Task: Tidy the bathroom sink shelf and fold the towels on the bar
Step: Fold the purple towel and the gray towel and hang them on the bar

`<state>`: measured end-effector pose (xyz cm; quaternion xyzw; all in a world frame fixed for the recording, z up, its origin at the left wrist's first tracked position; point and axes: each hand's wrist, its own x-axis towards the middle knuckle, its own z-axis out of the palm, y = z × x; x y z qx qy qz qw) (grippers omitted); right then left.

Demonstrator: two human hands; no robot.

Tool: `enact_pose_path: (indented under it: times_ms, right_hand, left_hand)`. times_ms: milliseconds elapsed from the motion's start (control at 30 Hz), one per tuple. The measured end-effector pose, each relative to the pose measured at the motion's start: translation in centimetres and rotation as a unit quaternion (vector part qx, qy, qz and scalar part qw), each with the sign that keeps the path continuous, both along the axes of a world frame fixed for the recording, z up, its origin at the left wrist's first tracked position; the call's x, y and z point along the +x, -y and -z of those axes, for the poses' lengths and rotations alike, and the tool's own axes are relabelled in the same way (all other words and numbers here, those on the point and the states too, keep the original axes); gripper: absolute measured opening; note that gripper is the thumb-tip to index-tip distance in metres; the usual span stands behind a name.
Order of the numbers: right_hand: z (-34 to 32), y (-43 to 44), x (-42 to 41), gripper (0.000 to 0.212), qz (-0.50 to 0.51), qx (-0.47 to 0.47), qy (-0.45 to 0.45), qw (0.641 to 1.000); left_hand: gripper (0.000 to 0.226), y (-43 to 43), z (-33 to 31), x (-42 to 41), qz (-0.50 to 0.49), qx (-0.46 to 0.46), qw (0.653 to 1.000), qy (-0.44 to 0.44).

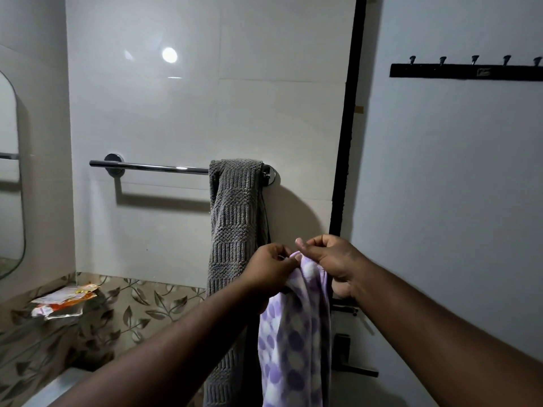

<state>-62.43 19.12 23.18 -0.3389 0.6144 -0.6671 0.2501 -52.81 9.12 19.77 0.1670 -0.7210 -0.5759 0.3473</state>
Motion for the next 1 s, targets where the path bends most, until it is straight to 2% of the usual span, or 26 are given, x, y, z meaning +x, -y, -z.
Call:
enact_pose_path:
  times_ms: [67,200,367,467,533,733,1000]
  right_hand:
    - [-0.4,-0.7,-0.6,0.016,-0.012,0.02,-0.027,0.999]
    - [-0.3,-1.4,-1.0,0.02,0.02,0.082,-0.098,0.992]
    - [0.4,-0.8,-1.5,0.018,0.148,0.014,-0.117,0.982]
    - [0.6,-0.6,-2.0,0.016,0.225,-0.006,-0.157,0.962]
    - [0.7,-0.4,-1.7,0.015,0.255,-0.004,-0.209,0.944]
    - [2.4,-0.1,1.3,0.01,0.176,0.014,-0.395,0.901]
    - [3.5,-1.1,1.6,0.018,0.154,0.017,-0.434,0.888]
  left_hand:
    - [0.021,0.6,0.0,0.0,-0.039,0.017,0.999,-0.015]
    - [0.017,1.3,0.2,0.1,-0.059,0.034,0.997,-0.024]
    - [0.006,1.4,0.1,-0.1,-0.034,0.074,0.997,-0.012]
    - [0.025,1.7,-0.2,0.1,-0.005,0.134,0.99,-0.032]
    - [0.029,1.6,-0.5,0.4,0.02,0.15,0.988,-0.033]
    - [0.036,1.2,0.1,0.1,0.035,0.157,0.987,-0.009]
    - [0.045,1.4,0.5,-0.1,0.025,0.177,0.984,-0.02]
